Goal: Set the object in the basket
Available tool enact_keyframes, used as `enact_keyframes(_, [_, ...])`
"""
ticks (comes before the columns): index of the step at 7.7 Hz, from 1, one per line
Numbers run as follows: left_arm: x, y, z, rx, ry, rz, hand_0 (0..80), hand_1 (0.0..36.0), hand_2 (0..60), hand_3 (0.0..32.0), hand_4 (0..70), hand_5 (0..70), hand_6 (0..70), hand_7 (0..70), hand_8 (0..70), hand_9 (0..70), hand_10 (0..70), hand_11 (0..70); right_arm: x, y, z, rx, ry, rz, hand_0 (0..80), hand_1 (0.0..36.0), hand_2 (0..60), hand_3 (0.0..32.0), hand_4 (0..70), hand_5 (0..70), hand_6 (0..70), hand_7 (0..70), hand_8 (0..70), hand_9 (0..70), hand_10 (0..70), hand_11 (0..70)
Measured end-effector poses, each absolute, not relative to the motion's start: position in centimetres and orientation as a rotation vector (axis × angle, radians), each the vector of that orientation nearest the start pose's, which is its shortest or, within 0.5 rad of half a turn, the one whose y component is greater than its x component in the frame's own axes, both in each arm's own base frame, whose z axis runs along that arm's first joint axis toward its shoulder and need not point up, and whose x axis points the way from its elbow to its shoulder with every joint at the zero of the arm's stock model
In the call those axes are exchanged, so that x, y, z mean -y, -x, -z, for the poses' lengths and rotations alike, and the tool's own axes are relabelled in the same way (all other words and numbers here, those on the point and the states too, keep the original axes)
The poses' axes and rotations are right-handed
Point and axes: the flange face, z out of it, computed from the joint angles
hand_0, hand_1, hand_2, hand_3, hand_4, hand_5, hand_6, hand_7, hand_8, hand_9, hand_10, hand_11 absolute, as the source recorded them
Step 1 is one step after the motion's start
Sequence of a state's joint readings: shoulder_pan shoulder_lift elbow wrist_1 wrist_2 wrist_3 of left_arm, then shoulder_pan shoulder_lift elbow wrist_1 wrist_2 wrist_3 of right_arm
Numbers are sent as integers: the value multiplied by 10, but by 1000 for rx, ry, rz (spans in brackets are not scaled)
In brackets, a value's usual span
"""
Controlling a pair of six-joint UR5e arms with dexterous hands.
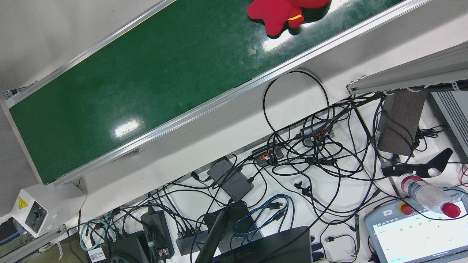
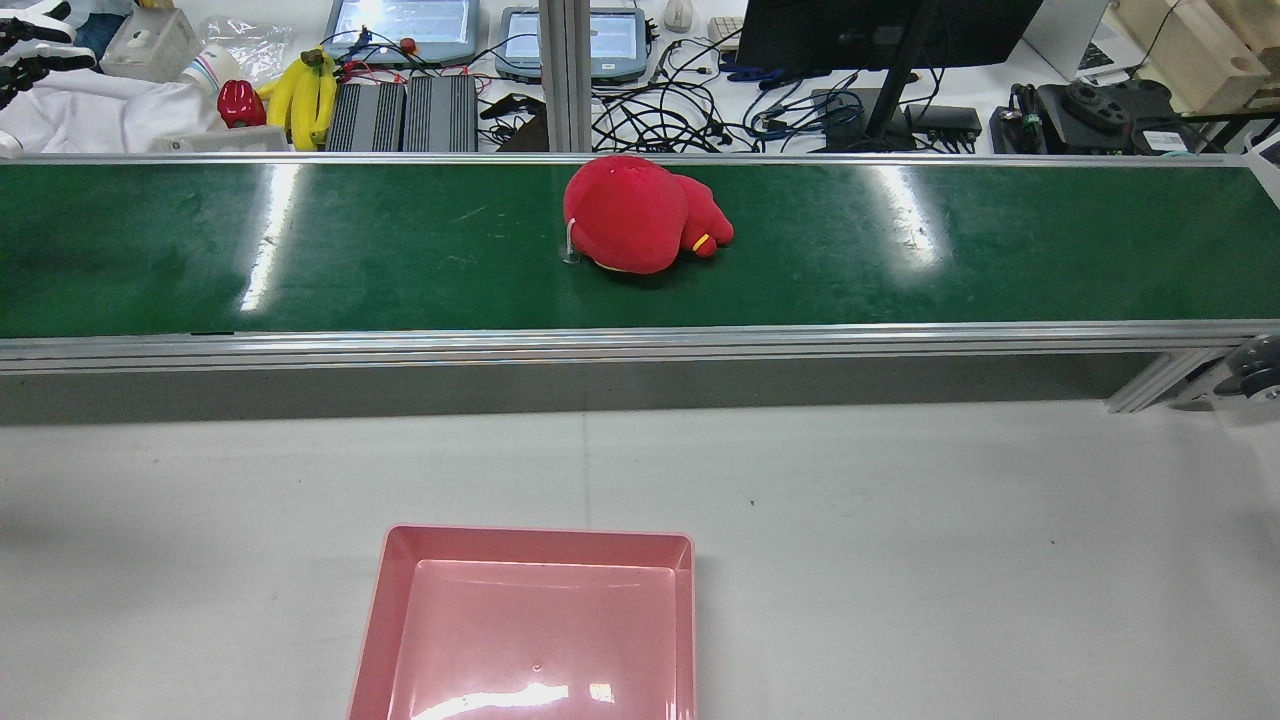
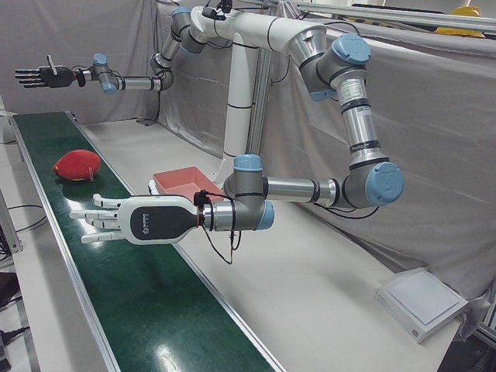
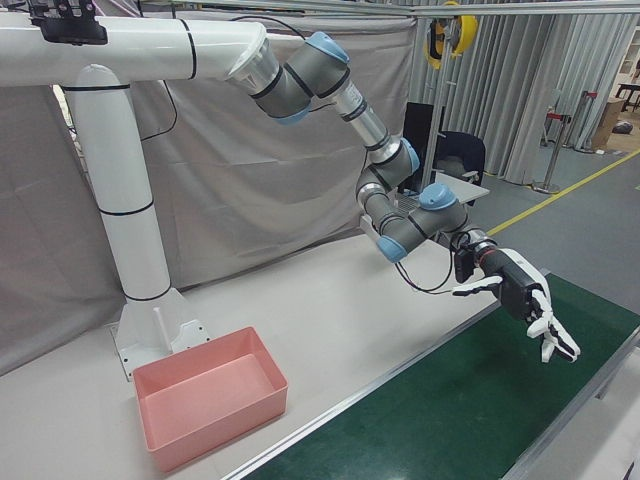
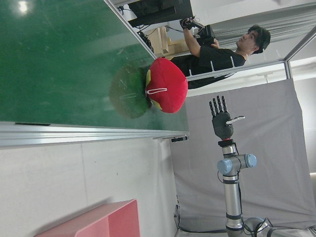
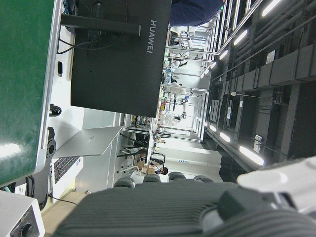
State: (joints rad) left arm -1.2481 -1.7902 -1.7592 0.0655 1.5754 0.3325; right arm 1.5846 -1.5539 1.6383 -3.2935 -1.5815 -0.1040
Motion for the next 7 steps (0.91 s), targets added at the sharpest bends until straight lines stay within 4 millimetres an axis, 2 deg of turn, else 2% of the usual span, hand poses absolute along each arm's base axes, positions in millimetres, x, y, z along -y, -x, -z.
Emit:
enact_keyframes(3, [567, -49, -456, -2312, -9, 1522, 591, 193, 0, 0, 157, 320, 62, 49, 122, 187, 0, 0, 489, -139, -661, -2193, 118, 2347, 0, 0, 0, 0, 0, 0, 0, 0, 0, 0, 0, 0])
enact_keyframes(5, [557, -45, -451, -2310, -11, 1526, 582, 185, 0, 0, 160, 320, 65, 51, 131, 198, 0, 0, 489, -139, -661, -2194, 117, 2347, 0, 0, 0, 0, 0, 0, 0, 0, 0, 0, 0, 0])
enact_keyframes(7, [555, -45, -453, -2301, -18, 1528, 578, 185, 0, 0, 159, 320, 65, 51, 132, 200, 0, 0, 489, -139, -661, -2193, 118, 2347, 0, 0, 0, 0, 0, 0, 0, 0, 0, 0, 0, 0])
